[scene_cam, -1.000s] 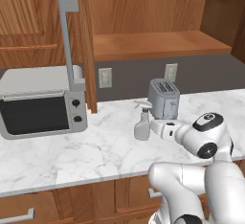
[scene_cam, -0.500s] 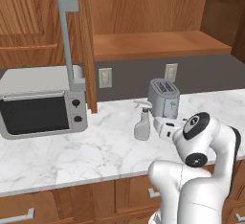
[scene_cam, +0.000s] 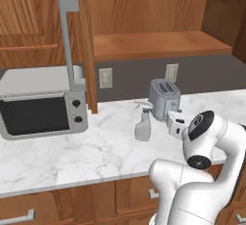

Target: Move the cutting board and knife to the sink. Then move spray from the cabinet to the counter.

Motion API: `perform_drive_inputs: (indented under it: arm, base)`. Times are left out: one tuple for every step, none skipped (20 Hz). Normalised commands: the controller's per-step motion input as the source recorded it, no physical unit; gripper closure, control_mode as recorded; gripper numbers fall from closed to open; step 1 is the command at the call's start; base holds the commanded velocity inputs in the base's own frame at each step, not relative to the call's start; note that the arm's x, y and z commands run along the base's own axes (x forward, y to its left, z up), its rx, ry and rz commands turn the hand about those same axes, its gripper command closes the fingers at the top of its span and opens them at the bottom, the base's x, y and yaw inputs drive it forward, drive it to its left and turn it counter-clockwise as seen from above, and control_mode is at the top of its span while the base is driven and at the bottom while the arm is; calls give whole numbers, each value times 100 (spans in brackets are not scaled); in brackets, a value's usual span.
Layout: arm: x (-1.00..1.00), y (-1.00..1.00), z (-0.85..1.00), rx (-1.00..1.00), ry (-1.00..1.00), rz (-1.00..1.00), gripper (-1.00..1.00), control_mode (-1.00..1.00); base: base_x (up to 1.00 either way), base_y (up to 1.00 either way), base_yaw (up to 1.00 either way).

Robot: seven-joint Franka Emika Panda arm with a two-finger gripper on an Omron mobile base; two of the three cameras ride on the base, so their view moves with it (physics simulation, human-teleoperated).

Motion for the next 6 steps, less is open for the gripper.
perform_drive_inputs:
  arm:
    - [-76, -6, 76, 2, 20, -2, -100, -100]
    - [-79, -2, 78, 1, 20, -1, -100, -100]
    - [-79, 0, 78, 1, 21, -1, -100, -100]
    - [-76, 0, 78, 1, 22, -1, -100, -100]
    - [-70, 0, 74, 0, 22, 0, -100, -100]
    - [-64, 0, 77, 0, 23, 0, -100, -100]
  base:
    - [0, 0, 0]
    - [0, 0, 0]
    - [0, 0, 0]
    - [0, 0, 0]
    - [0, 0, 0]
    - [0, 0, 0]
